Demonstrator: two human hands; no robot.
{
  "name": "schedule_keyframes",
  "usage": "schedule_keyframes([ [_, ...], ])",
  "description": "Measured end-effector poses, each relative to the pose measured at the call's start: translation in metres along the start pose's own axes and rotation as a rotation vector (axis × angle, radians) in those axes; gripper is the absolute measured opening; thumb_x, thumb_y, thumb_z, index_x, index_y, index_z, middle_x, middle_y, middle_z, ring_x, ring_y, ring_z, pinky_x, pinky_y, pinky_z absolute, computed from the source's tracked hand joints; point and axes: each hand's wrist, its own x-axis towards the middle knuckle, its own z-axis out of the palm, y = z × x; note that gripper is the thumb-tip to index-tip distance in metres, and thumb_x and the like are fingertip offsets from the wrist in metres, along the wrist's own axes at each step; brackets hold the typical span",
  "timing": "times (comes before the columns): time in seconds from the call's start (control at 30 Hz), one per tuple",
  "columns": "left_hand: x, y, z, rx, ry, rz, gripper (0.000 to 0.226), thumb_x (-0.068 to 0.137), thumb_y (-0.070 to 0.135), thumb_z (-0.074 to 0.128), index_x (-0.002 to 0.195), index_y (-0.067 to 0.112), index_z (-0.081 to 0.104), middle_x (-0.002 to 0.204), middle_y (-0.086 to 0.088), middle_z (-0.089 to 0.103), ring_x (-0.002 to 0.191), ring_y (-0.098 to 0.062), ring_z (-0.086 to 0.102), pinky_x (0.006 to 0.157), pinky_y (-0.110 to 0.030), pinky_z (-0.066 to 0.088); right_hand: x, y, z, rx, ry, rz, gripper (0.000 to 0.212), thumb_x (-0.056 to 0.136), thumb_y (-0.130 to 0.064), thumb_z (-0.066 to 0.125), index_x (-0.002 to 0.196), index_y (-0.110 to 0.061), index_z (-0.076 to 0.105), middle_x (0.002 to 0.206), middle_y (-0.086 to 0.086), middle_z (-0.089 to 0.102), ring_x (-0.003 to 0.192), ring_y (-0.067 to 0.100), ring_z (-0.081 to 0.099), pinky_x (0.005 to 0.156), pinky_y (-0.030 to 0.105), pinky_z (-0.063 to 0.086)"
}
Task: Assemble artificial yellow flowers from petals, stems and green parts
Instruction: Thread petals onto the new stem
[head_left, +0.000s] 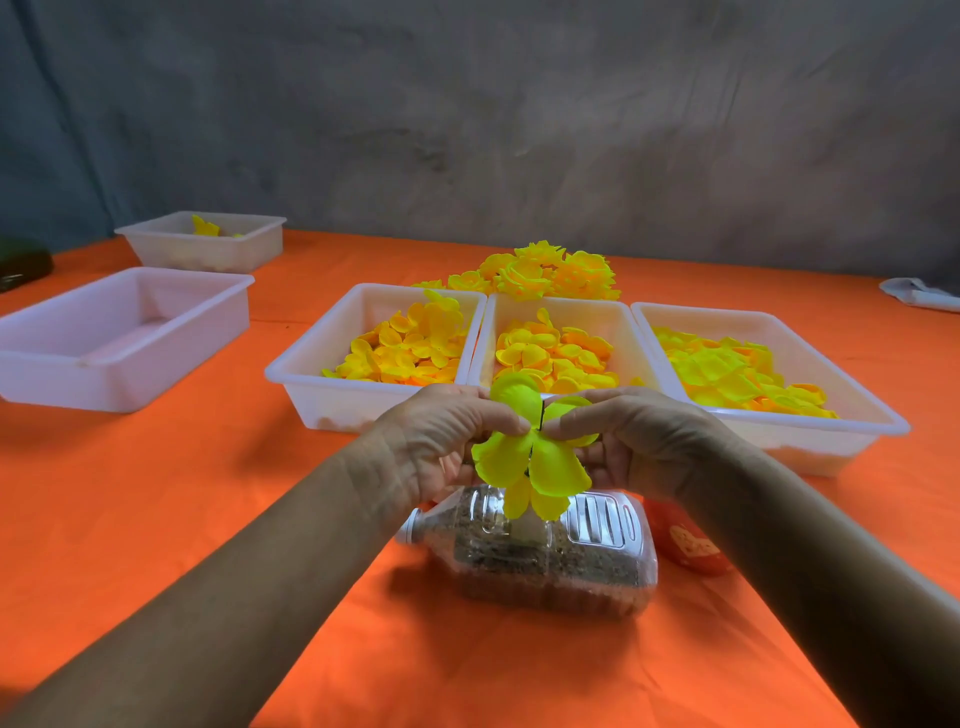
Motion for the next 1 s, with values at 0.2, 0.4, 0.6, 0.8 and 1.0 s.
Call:
schedule_keyframes([
  [0.2,0.003,-0.001,0.000,0.013,0.008,-0.023,0.016,0.080,-0.006,0.062,0.077,0.009,0.061,0.056,-0.003,0.066,0.047,-0.013,0.063,0.047,-0.025,0.054,0.002,0.003,-0.002,-0.071,0.020,-0.026,0.019,0.074,0.007,0.066,0.087,-0.006,0.064,0.079,0.013,0.072,0.060,0.022,0.069,0.057,0.031,0.058],
  [0.4,0.008,-0.004,-0.001,0.040,0.024,-0.039,0.016,0.077,-0.006,0.065,0.078,0.009,0.061,0.061,-0.004,0.067,0.052,-0.016,0.063,0.062,-0.031,0.052,0.003,0.005,-0.003,-0.111,0.052,-0.035,0.018,0.074,0.005,0.066,0.086,-0.007,0.069,0.084,0.015,0.071,0.066,0.022,0.068,0.060,0.029,0.058],
  [0.6,0.010,-0.007,-0.002,0.067,0.010,-0.041,0.017,0.078,-0.007,0.064,0.079,0.009,0.062,0.069,-0.007,0.067,0.056,-0.017,0.065,0.061,-0.031,0.054,0.002,0.010,-0.004,-0.167,0.065,-0.025,0.018,0.070,0.003,0.070,0.068,-0.014,0.075,0.074,0.009,0.071,0.062,0.019,0.066,0.061,0.027,0.053],
  [0.8,0.010,-0.009,0.000,0.113,0.013,-0.044,0.019,0.078,-0.008,0.063,0.076,0.010,0.061,0.065,-0.006,0.066,0.055,-0.016,0.063,0.059,-0.026,0.052,0.000,0.015,-0.003,-0.185,0.094,-0.018,0.029,0.070,0.002,0.071,0.057,-0.024,0.075,0.063,0.002,0.069,0.053,0.012,0.064,0.053,0.021,0.051],
  [1.0,0.012,-0.009,-0.001,0.149,0.004,-0.054,0.020,0.078,-0.008,0.063,0.074,0.011,0.060,0.061,-0.003,0.064,0.050,-0.013,0.062,0.055,-0.023,0.050,-0.001,0.015,-0.001,-0.179,0.115,-0.011,0.025,0.072,0.001,0.070,0.059,-0.020,0.075,0.067,0.004,0.068,0.059,0.015,0.063,0.061,0.024,0.050],
])
